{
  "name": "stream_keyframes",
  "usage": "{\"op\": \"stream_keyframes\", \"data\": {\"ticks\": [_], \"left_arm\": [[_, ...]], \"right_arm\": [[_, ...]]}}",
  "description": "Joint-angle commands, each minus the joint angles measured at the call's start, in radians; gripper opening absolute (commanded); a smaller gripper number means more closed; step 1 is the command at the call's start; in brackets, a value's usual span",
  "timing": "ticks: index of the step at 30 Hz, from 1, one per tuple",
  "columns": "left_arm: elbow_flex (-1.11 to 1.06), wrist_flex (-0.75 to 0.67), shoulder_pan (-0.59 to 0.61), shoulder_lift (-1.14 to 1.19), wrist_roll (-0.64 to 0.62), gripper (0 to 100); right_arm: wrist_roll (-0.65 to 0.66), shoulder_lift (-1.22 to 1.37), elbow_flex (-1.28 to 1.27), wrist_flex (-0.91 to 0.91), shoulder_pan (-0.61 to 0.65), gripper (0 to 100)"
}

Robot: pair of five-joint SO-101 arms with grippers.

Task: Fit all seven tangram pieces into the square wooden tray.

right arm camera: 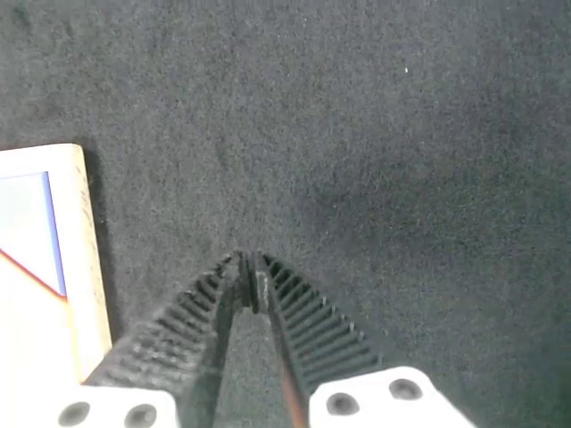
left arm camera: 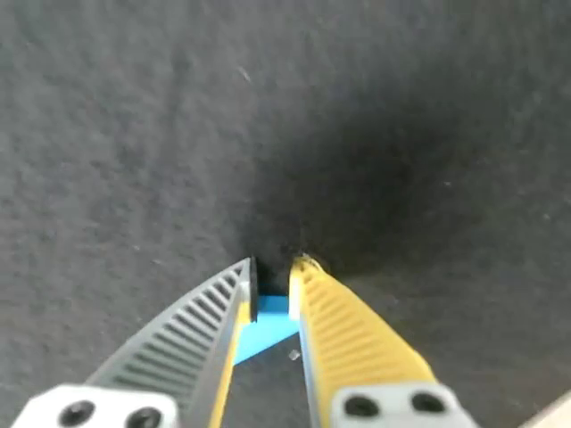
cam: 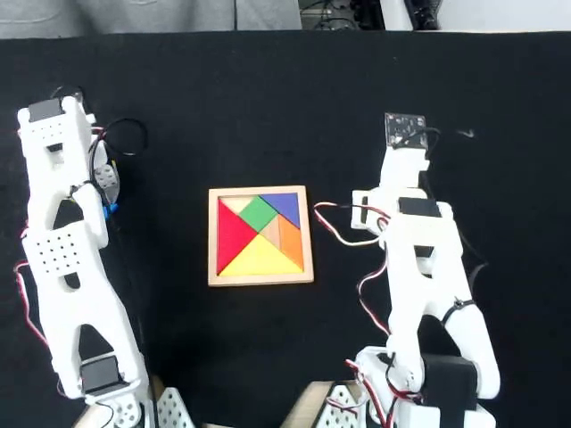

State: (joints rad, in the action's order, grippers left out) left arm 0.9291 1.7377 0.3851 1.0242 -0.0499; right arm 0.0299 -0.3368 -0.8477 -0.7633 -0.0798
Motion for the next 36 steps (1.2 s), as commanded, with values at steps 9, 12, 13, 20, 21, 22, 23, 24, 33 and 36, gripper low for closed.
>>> {"op": "stream_keyframes", "data": {"ticks": [9,12,13,20,21,22,23,24,33,36], "left_arm": [[-0.510,-0.021,0.143,-0.628,0.232,9],[-0.684,-0.172,0.180,-0.621,0.284,9],[-0.742,-0.226,0.180,-0.612,0.282,9],[-0.892,-0.437,0.137,-0.551,0.247,9],[-0.894,-0.434,0.125,-0.549,0.236,9],[-0.898,-0.436,0.110,-0.549,0.226,9],[-0.900,-0.436,0.091,-0.549,0.219,9],[-0.901,-0.436,0.070,-0.549,0.219,9],[-0.886,-0.399,-0.128,-0.571,0.112,9],[-0.852,-0.367,-0.093,-0.617,0.115,9]], "right_arm": [[0.011,-0.050,0.010,0.009,0.014,1.5],[0.011,-0.050,0.010,0.009,0.014,1.5],[0.011,-0.050,0.010,0.009,0.014,1.5],[0.011,-0.050,0.008,0.009,0.014,1.4],[0.011,-0.050,0.008,0.009,0.014,1.4],[0.011,-0.050,0.008,0.009,0.014,1.4],[0.011,-0.050,0.008,0.009,0.014,1.5],[0.011,-0.050,0.008,0.009,0.014,1.5],[0.011,-0.050,0.010,0.009,0.014,1.5],[0.011,-0.050,0.010,0.009,0.014,1.5]]}}
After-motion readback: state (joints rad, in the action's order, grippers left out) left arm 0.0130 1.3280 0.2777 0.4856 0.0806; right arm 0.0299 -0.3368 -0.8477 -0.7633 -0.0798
